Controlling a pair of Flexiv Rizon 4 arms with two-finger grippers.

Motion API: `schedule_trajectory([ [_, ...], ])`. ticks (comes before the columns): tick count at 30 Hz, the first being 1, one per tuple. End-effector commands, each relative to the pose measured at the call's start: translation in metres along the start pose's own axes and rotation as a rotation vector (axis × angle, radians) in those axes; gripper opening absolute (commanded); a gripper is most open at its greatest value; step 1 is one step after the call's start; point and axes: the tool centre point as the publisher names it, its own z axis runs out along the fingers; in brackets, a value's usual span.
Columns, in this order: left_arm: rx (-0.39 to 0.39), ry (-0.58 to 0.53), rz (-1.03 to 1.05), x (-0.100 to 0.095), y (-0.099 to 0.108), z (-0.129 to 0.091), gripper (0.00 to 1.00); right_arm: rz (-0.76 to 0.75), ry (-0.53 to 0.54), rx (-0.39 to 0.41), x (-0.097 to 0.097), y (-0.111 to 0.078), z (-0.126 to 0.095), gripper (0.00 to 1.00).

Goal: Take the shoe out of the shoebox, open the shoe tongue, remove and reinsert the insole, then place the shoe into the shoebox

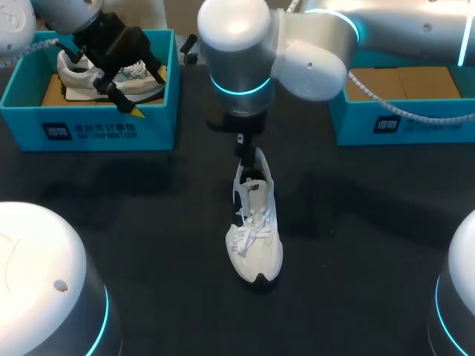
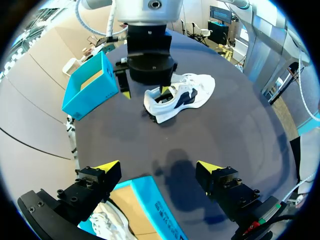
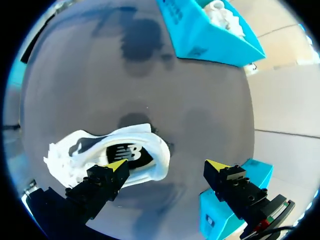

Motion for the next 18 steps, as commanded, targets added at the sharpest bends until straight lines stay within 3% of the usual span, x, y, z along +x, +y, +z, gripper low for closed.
schedule_trajectory([
  [1,-0.002,0.001,0.001,0.0,0.0,0.0,1.0,-0.028,0.007,-0.007,-0.002,0.001,0.016,1.0],
  [8,-0.002,0.001,0.001,0.0,0.0,0.0,1.0,-0.066,0.018,-0.027,-0.005,0.003,0.037,0.98],
  [12,-0.002,0.001,0.001,0.0,0.0,0.0,1.0,-0.103,0.032,-0.038,-0.004,0.005,0.048,0.62],
  [14,-0.002,0.001,0.001,0.0,0.0,0.0,1.0,-0.12,0.039,-0.037,-0.003,0.006,0.052,0.49],
  [16,-0.002,0.001,0.001,0.0,0.0,0.0,1.0,-0.132,0.049,-0.04,-0.003,0.007,0.056,0.4],
  [18,-0.002,0.001,0.001,0.0,0.0,0.0,1.0,-0.149,0.06,-0.041,-0.001,0.008,0.06,0.38],
])
